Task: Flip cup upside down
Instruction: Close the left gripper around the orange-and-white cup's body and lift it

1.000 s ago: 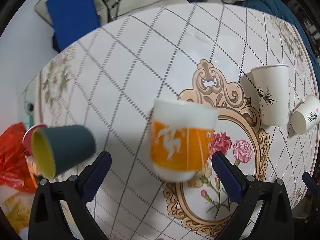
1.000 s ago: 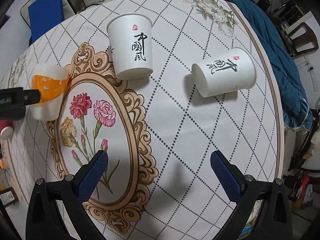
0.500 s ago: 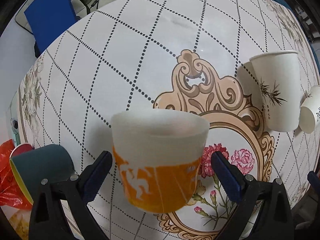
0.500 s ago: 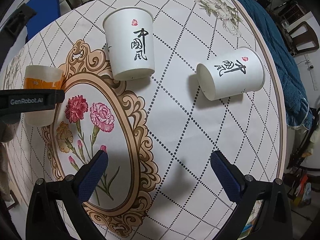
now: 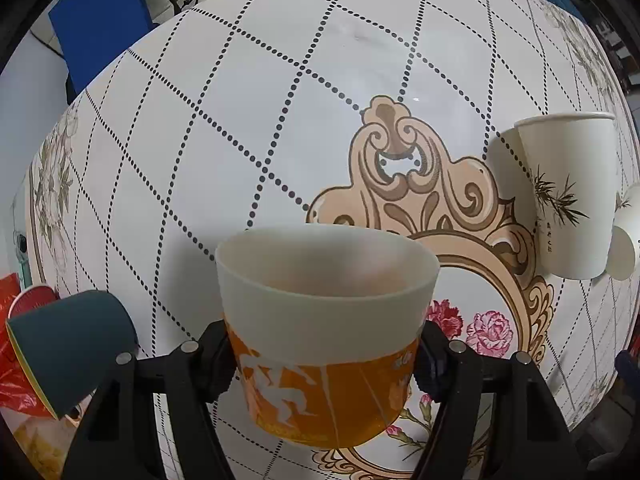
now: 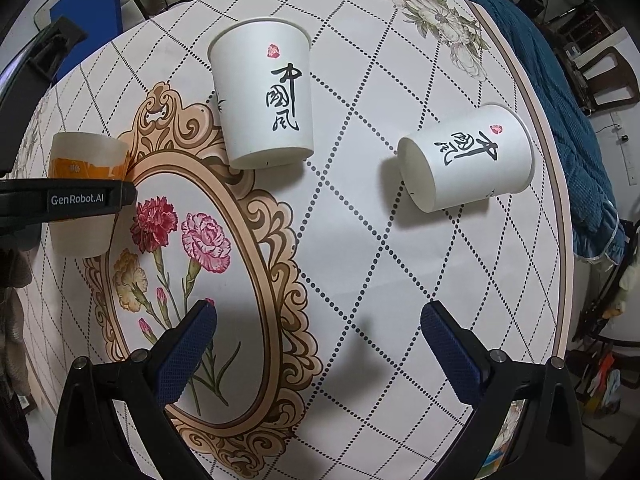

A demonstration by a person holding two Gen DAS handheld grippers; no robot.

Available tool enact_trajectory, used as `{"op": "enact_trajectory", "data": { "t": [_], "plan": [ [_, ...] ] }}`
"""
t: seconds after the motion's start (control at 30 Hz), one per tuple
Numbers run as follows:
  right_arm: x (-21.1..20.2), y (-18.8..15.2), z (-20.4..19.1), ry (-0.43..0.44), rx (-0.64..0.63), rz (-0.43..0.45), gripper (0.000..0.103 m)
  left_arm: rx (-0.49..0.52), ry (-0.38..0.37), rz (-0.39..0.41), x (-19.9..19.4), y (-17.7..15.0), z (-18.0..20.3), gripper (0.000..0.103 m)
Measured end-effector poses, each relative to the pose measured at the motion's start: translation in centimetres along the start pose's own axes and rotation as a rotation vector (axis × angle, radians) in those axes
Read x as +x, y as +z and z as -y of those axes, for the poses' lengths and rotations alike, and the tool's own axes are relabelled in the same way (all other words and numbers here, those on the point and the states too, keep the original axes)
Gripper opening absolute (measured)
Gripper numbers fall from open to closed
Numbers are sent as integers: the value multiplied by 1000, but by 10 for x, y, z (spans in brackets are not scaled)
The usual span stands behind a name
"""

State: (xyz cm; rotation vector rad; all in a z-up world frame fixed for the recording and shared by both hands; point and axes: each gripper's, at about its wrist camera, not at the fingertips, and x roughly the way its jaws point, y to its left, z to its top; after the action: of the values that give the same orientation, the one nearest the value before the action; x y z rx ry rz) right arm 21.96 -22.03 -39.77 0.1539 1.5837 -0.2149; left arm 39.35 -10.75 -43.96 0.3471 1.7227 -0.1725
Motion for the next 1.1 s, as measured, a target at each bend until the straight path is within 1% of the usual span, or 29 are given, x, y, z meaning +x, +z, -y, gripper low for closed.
{"op": "enact_trajectory", "data": {
  "t": [0.03, 0.2, 0.3, 0.4, 0.57, 0.73, 0.77, 0.83, 0.9, 1.0, 1.03, 1.1],
  "plan": [
    [1, 0, -2, 1, -2, 0, 103, -6, -10, -4, -7, -10, -3, 69],
    [2, -8, -2, 6, -9, 3, 103, -62, -66, -29, -13, -32, -15, 69],
    [-1, -14, 1, 11, -19, 5, 103, -108, -127, -52, -16, -54, -22, 69],
    [-6, -25, 4, 19, -28, 7, 103, -159, -170, -72, -19, -81, -28, 69],
    [-16, -52, 12, 33, -55, 18, 103, -257, -240, -118, -14, -138, -35, 69],
    [-24, -90, 18, 46, -98, 22, 103, -374, -309, -157, -4, -189, -35, 69],
    [-24, -94, 20, 47, -107, 20, 103, -389, -318, -159, -2, -197, -34, 69],
    [-24, -105, 25, 43, -126, 18, 103, -405, -314, -156, 3, -213, -32, 69],
    [-20, -115, 31, 36, -138, 8, 103, -399, -296, -155, 9, -226, -27, 69],
    [-13, -130, 38, 27, -145, -5, 103, -370, -265, -138, 18, -234, -19, 69],
    [-10, -134, 41, 22, -143, -11, 103, -360, -254, -138, 19, -229, -8, 69],
    [-4, -140, 44, 16, -137, -22, 103, -333, -228, -126, 25, -229, -3, 69]
  ]
}}
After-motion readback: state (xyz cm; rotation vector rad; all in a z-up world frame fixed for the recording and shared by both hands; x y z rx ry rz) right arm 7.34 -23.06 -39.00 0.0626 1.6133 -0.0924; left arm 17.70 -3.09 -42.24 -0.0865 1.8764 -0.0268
